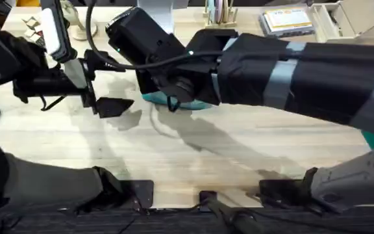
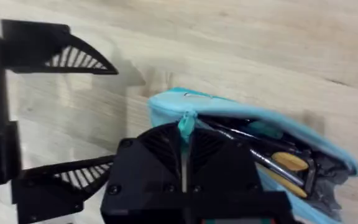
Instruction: Unzip the bag, pick up the pens from the table one at a time and place them inside, then zip the bag closed.
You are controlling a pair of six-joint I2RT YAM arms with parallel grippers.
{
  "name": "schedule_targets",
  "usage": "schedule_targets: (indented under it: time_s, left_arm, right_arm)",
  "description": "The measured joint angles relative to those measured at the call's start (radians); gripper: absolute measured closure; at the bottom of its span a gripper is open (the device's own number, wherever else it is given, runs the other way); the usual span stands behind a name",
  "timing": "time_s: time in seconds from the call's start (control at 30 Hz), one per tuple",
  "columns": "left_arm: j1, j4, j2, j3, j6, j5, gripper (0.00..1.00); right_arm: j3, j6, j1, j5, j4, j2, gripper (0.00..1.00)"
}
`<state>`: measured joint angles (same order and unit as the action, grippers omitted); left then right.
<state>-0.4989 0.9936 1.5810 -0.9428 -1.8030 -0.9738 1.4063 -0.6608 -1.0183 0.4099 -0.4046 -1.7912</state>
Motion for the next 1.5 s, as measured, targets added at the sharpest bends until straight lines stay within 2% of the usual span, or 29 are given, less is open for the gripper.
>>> schedule_targets:
  time_s: [0.1,0.33,0.47,0.63,0.67,0.7,0.83,0.87,0.9,1.13,1.5]
  left_arm:
    - [0.028,-0.004,0.0,0.0,0.0,-0.027,0.008]
    - [0.126,-0.069,0.001,0.0,0.007,-0.052,0.008]
    - [0.167,-0.15,0.026,0.0,0.074,-0.056,0.008]
    - [0.181,-0.204,0.075,0.0,0.163,-0.058,0.009]
    - [0.181,-0.204,0.081,0.0,0.179,-0.058,0.06]
    - [0.182,-0.205,0.084,0.0,0.191,-0.058,0.164]
    - [0.182,-0.201,0.092,0.0,0.213,-0.058,0.791]
    - [0.182,-0.204,0.092,0.0,0.214,-0.058,0.917]
    - [0.182,-0.201,0.092,0.0,0.221,-0.059,0.956]
    - [0.186,-0.194,0.092,0.0,0.225,-0.058,0.957]
    - [0.193,-0.168,0.092,0.0,0.232,-0.064,0.958]
  right_arm:
    - [0.0,0.005,0.001,0.0,-0.003,0.0,0.969]
    - [0.0,0.011,0.001,0.0,-0.006,0.0,0.97]
    - [0.0,0.011,0.001,0.0,-0.006,0.0,0.97]
    - [0.0,0.011,0.001,0.0,-0.006,0.0,0.97]
    - [0.0,0.011,0.001,0.0,-0.006,0.0,0.97]
    - [0.0,0.011,0.001,0.0,-0.006,0.0,0.97]
    - [0.0,0.011,0.001,0.0,-0.007,0.0,0.97]
    - [0.0,0.011,0.001,0.0,-0.008,0.0,0.97]
    - [0.0,0.011,0.002,0.001,-0.012,0.0,0.97]
    - [0.0,0.012,0.041,0.006,-0.121,0.004,0.97]
    - [0.0,0.015,0.239,-0.012,-0.323,0.061,0.97]
